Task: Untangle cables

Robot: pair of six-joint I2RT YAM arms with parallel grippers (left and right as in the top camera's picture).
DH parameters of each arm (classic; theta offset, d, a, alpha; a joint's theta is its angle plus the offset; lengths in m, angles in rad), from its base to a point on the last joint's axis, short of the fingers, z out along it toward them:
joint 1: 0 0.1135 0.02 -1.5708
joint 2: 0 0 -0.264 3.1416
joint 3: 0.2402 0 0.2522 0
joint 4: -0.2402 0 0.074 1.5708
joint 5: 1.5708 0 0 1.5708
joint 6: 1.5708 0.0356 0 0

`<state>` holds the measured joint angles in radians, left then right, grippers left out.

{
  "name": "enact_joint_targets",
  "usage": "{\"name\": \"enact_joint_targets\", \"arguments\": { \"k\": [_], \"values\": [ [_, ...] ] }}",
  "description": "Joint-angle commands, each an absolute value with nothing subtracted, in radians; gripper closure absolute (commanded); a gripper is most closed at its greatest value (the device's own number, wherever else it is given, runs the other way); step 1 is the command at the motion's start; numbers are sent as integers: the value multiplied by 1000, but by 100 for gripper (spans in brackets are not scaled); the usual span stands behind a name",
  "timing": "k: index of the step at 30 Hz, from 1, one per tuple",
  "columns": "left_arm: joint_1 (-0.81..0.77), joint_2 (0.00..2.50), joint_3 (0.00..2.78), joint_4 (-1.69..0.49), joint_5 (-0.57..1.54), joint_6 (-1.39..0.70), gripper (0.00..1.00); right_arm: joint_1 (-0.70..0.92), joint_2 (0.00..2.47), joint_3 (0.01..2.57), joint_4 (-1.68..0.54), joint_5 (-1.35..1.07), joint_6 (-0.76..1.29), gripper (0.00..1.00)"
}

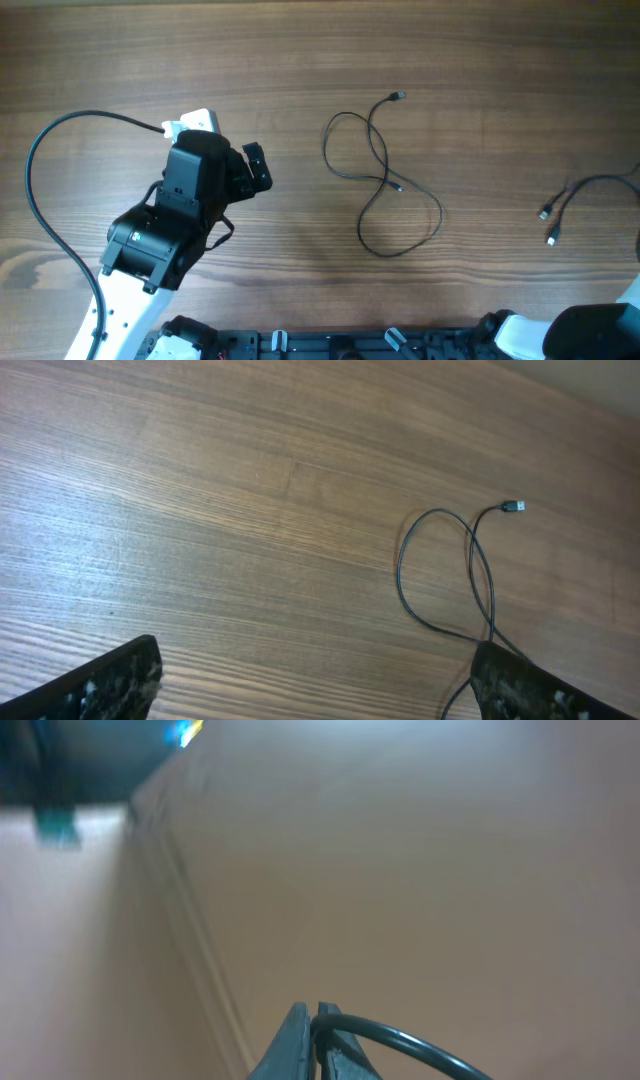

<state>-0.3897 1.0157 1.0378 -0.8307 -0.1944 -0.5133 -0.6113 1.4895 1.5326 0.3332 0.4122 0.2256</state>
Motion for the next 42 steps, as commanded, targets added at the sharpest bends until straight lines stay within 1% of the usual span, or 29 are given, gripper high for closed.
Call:
{"name": "enact_joint_targets", "arguments": {
  "k": [1, 2, 3, 6, 8, 12, 14, 18, 22, 26, 27, 28, 29, 30, 33, 36, 37, 39, 42],
  "values": [
    [-381, 1015, 1042, -828, -207, -501, 0, -672, 1495, 1540, 435, 254, 558, 95],
    [-381, 1015, 1042, -828, -207, -501, 0, -678, 1497, 1540, 469, 226, 634, 95],
    [-381, 1015, 1042, -828, -207, -501, 0, -677, 1498, 1540, 484, 220, 665, 95],
    [-381, 1015, 1042, -828, -207, -501, 0, -677, 1509, 1540, 490, 102, 669, 95],
    [-381, 1015, 1042, -828, -207, -501, 0, -676, 1552, 1540, 444, -5, 601, 95],
    [-381, 1015, 1042, -828, -207, -501, 0, -675, 1649, 1540, 266, -85, 593, 95],
    [-381, 1015, 1042, -828, -207, -501, 0, -658, 1716, 1540, 140, -121, 508, 95],
    [-381, 1015, 1042, -828, -207, -501, 0, -620, 1846, 1540, -79, -103, 319, 95],
    [-381, 1015, 1042, -828, -207, -501, 0, -574, 1933, 1539, -210, -86, 194, 95],
    [-381, 1015, 1042, -828, -207, -501, 0, -508, 1960, 1539, -294, -21, 153, 95],
    [-381, 1015, 1042, -828, -207, -501, 0, -497, 1960, 1539, -313, -21, 143, 89],
    [-381, 1015, 1042, -828, -207, -501, 0, -485, 1960, 1539, -340, -20, 130, 62],
    [-381, 1015, 1042, -828, -207, -501, 0, -474, 1960, 1539, -373, -22, 130, 19],
    [-381, 1015, 1042, -828, -207, -501, 0, -467, 1960, 1539, -407, -24, 131, 0],
    [-381, 1015, 1042, -828, -207, -501, 0, -445, 1960, 1539, -540, -56, 131, 0],
    [-381, 1015, 1042, -828, -207, -501, 0, -411, 1960, 1539, -725, -206, 125, 0],
    [-381, 1015, 1042, -828, -207, -501, 0, -395, 1960, 1539, -772, -228, 83, 0],
    [-381, 1015, 1042, -828, -207, -501, 0, -334, 1960, 1539, -885, -233, 28, 1],
    [-381, 1015, 1042, -828, -207, -501, 0, -225, 1960, 1533, -1037, -270, 23, 1]
  ]
}}
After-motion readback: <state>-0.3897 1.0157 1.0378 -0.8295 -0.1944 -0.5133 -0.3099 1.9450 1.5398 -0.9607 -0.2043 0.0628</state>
